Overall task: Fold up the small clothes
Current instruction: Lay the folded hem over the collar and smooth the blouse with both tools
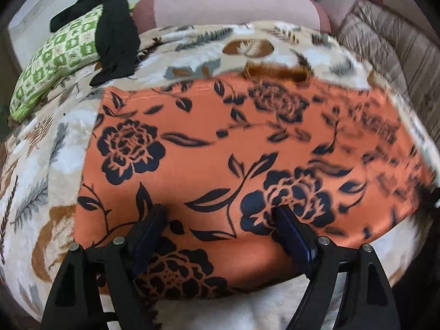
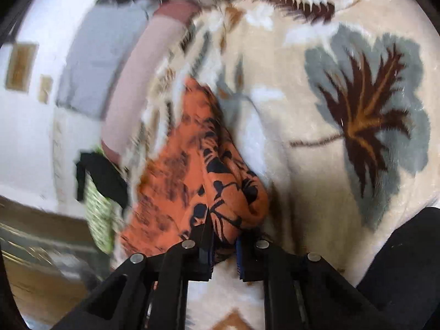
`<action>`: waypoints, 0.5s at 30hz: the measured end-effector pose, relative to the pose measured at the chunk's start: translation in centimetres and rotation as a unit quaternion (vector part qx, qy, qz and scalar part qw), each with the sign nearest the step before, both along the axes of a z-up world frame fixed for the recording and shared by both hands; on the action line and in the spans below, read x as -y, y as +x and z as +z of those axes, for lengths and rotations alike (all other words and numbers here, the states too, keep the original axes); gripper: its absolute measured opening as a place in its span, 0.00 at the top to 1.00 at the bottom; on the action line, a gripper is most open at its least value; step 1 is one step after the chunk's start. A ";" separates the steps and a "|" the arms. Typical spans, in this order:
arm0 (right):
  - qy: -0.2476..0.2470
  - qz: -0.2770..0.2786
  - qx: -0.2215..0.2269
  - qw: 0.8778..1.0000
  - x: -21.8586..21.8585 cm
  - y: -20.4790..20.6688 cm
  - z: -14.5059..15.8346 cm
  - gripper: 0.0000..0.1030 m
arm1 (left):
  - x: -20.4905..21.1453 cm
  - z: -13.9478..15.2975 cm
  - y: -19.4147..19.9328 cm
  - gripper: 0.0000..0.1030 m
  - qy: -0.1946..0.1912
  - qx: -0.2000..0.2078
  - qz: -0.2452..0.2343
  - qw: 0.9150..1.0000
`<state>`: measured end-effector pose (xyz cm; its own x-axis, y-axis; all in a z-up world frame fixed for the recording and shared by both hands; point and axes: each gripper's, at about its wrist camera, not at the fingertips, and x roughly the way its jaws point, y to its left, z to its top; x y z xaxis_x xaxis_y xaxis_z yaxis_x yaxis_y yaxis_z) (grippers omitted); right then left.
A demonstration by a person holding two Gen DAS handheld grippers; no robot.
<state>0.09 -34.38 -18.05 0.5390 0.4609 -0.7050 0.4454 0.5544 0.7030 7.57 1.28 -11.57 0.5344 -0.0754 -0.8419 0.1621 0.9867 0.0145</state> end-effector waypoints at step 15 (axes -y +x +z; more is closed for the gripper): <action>-0.036 0.120 0.093 0.988 4.0 12.4 5.5 0.34 | 0.2 -1.6 1.7 0.17 -0.008 0.004 0.005 1.000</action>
<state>12.45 -38.33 -12.54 0.5436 0.5442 -0.6390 0.1615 0.6793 0.7159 9.25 1.06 -13.21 0.5411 -0.0840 -0.8368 0.1527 0.9883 -0.0005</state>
